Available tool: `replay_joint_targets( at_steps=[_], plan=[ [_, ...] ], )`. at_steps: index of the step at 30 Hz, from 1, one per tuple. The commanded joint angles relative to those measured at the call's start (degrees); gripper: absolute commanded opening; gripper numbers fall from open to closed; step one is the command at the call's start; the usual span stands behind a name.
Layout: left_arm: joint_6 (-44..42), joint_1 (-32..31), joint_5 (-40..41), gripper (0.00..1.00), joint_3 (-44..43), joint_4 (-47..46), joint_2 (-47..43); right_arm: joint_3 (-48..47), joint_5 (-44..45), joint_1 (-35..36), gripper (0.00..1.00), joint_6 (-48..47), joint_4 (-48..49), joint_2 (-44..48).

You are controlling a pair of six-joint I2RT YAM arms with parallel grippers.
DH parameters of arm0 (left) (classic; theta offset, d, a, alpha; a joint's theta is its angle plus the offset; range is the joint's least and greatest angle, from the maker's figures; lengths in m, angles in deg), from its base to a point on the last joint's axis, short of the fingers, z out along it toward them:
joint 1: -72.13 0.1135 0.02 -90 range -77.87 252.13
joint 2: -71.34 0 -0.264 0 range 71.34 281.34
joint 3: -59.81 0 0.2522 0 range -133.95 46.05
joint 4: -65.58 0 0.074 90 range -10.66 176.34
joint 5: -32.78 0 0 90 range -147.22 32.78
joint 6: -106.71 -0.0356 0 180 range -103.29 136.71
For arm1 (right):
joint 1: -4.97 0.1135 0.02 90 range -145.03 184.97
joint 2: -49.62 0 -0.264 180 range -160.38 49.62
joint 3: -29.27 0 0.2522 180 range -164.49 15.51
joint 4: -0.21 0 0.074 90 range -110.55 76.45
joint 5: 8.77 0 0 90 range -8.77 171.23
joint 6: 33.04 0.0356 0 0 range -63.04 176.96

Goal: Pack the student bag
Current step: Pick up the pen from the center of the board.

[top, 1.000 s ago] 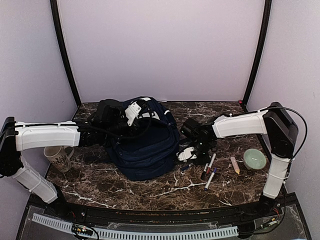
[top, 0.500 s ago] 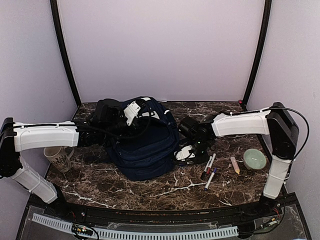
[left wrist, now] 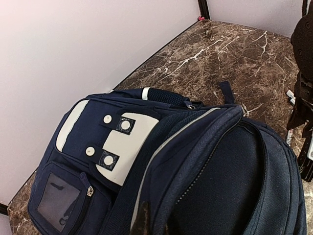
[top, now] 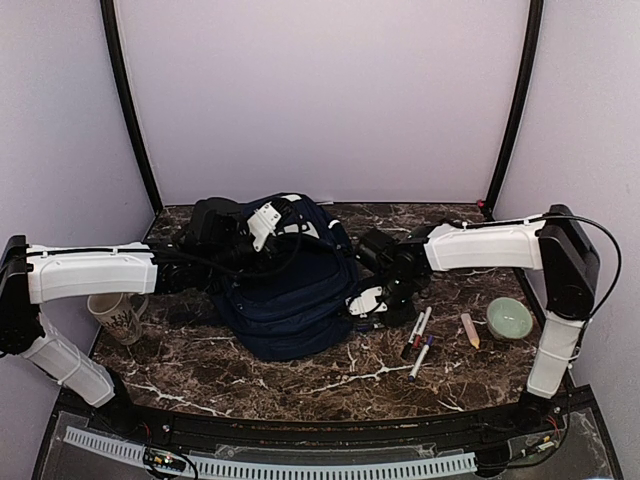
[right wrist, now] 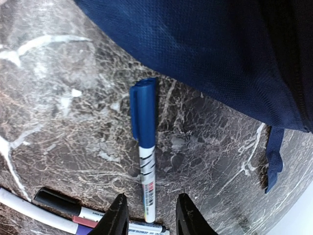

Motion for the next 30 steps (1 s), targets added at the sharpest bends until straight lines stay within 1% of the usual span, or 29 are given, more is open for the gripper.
replay_joint_targets(
  at_steps=[1,7,9,17,20,23,30],
  plan=[
    [-0.2,0.2,0.4,0.00,-0.1,-6.0,-4.1,-2.3,1.0,-1.1,0.34,2.1,0.7,-3.7],
    [-0.2,0.2,0.4,0.00,0.0,-6.2,-4.2,-2.9,-0.5,-1.1,0.33,2.5,-0.5,-6.9],
    [-0.3,0.2,0.3,0.00,0.0,-6.1,-4.2,-2.6,-0.3,-1.2,0.31,2.5,-0.5,-7.5],
    [-0.6,0.2,0.4,0.00,0.1,-6.1,-4.4,-2.7,-0.2,-1.3,0.09,2.7,-2.7,-10.0],
    [-0.2,0.2,0.2,0.00,0.2,-6.2,-4.6,-3.4,-0.8,-1.1,0.06,2.8,-4.6,-8.7],
    [0.0,0.2,-0.1,0.00,0.7,-6.8,-5.0,-4.9,-1.4,0.0,0.04,3.5,-7.5,-5.4],
    [0.7,0.4,0.0,0.00,0.6,-6.8,-5.2,-11.8,-2.8,5.3,0.02,3.4,-12.0,2.6]
  ],
)
